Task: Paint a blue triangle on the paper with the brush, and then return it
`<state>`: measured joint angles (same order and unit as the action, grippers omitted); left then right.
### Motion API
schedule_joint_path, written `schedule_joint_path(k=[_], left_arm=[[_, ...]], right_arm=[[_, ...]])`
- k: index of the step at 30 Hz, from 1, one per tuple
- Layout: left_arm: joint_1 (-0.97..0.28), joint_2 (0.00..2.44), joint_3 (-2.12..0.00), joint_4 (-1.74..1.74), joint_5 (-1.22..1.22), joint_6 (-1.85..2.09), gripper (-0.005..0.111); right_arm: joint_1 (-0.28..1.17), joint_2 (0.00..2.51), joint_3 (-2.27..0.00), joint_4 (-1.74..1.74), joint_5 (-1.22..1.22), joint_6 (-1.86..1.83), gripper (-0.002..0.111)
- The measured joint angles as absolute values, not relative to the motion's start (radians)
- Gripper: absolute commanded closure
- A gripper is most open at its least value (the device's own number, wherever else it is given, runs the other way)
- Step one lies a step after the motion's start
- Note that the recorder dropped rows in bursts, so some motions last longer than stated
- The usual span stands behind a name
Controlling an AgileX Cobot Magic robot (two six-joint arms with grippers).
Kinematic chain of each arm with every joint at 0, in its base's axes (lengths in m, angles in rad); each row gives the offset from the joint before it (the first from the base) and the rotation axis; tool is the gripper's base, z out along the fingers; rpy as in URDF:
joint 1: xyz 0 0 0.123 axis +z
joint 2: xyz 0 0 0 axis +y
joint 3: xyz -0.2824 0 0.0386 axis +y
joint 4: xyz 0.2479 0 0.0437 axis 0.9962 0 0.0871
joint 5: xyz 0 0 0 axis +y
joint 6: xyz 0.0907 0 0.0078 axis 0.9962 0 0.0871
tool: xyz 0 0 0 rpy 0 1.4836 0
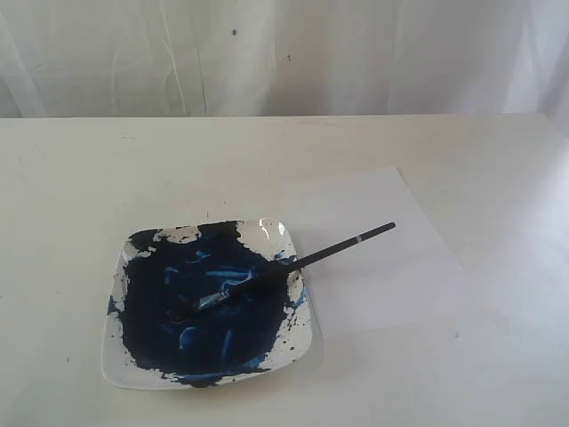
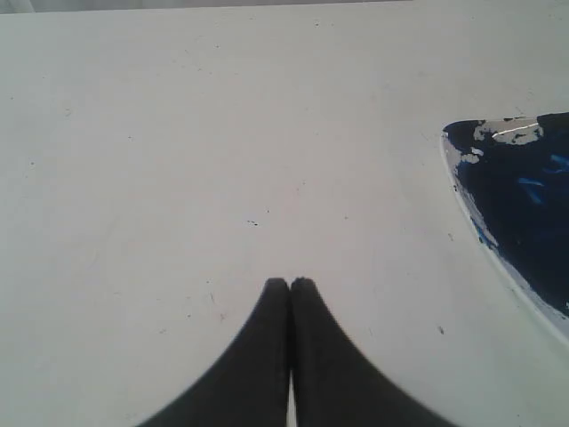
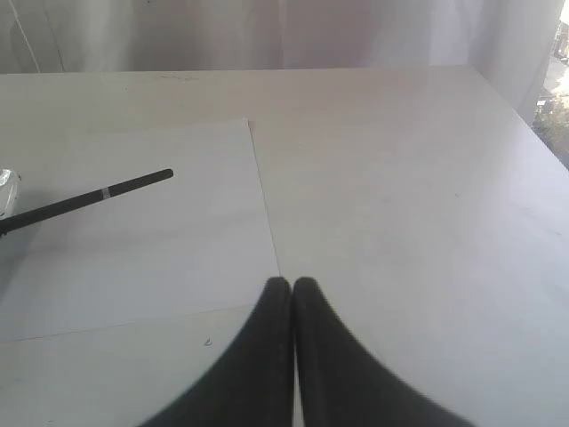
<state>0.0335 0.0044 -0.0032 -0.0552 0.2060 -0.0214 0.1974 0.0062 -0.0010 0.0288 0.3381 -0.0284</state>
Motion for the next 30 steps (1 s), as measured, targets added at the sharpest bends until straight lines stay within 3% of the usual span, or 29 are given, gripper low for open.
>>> schedule_joint_path(k=[25,30], left_arm=[[0.033,0.004,-0.003,-0.055,0.206,-0.021,0.107],[0.033,0.004,-0.003,-0.055,0.206,-0.021,0.107]], right_arm=[[0.197,0.006,-0.001,0.029,0.338,-0.028,0.108],[0.197,0.006,-0.001,-0.111,0.338,-0.028,0.108]])
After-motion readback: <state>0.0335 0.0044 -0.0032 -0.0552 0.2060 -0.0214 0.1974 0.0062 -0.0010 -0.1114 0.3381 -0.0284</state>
